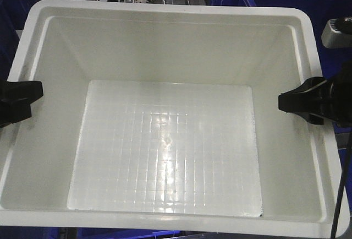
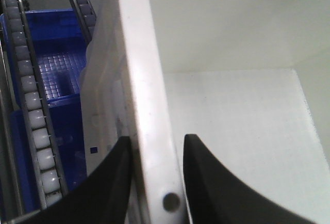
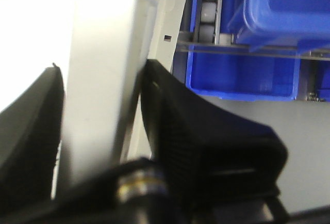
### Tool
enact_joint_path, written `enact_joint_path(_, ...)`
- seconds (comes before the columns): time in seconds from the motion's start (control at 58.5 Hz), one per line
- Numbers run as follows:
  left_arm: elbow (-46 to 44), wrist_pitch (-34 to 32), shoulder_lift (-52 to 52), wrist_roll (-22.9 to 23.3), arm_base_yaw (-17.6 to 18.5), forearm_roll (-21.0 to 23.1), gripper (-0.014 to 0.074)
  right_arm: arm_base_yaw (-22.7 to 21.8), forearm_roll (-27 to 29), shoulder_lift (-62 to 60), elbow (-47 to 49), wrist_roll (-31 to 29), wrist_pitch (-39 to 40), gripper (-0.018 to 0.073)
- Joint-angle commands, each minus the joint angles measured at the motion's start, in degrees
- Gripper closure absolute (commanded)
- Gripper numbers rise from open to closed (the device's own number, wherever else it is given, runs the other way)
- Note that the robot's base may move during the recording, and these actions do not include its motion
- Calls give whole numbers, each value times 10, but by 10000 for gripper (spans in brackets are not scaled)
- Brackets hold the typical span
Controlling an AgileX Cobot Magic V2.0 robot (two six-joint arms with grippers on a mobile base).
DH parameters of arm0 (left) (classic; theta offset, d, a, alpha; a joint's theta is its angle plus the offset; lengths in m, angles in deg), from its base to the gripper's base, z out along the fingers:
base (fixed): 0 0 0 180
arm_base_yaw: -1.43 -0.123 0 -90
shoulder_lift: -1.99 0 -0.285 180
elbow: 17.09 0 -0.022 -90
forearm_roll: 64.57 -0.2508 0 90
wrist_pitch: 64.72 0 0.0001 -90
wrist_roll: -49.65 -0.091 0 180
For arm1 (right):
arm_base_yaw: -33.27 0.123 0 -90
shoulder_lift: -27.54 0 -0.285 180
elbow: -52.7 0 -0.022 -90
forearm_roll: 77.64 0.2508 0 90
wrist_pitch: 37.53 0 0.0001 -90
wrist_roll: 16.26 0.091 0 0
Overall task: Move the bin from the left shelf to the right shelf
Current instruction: 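Hold the white tote with both grippers while the base turns away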
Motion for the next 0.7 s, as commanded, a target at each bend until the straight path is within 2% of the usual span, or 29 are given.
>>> enact_joint_path(0.0, -27, -63, 11, -9, 8, 40, 603, 3, 51, -17, 25, -20, 59, 564)
enact_joint_path(0.683, -27, -63, 11, -9, 8, 40, 603, 3, 51, -17, 25, -20, 59, 564)
